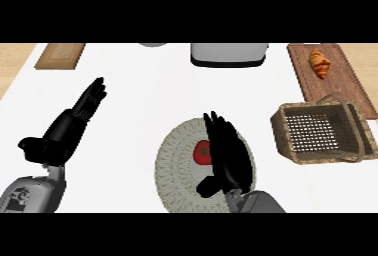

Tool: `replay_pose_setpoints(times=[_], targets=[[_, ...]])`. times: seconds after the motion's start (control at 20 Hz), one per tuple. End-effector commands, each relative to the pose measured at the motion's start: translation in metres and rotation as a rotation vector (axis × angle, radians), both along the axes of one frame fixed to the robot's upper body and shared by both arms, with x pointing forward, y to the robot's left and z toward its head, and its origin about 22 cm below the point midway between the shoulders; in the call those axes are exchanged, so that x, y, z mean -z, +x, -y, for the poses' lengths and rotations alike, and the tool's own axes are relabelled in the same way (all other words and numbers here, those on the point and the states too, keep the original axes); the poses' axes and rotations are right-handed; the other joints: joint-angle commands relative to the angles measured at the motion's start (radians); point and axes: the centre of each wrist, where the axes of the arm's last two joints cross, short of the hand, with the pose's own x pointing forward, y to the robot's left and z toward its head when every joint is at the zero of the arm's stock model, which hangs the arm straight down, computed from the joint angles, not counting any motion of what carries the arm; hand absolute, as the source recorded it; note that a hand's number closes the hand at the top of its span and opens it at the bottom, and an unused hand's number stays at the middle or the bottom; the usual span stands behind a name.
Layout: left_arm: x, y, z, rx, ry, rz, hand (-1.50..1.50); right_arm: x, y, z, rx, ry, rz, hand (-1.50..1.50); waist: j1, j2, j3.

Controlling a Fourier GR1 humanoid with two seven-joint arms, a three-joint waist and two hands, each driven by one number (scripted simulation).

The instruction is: Pick the tomato from the placemat and place it in the basket

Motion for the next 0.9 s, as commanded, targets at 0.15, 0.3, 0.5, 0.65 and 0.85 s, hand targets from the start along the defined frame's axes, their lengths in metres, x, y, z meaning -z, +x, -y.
replay_pose_setpoints(times=[0.15,0.3,0.5,0.65,0.85], targets=[[-0.008,0.007,-0.017,0.01,0.006,0.01,0.0,0.023,-0.004,-0.008,-0.012,-0.039,-0.03,-1.5,0.001,0.0,0.0],[-0.004,0.004,0.012,0.001,-0.015,0.017,0.0,0.016,0.026,0.001,0.011,-0.039,-0.023,-1.5,0.001,0.0,0.0],[0.007,-0.005,0.004,-0.007,-0.01,-0.017,0.0,0.04,0.008,-0.013,0.021,-0.055,-0.051,-1.5,0.002,0.0,0.0],[0.006,-0.012,0.013,0.01,0.004,0.001,0.0,0.046,0.028,-0.016,0.042,-0.092,-0.081,-1.5,0.008,0.001,0.0],[-0.01,0.008,-0.016,-0.001,-0.004,0.005,0.0,0.055,0.017,-0.01,0.038,-0.112,-0.094,-1.5,0.001,0.001,0.0]])
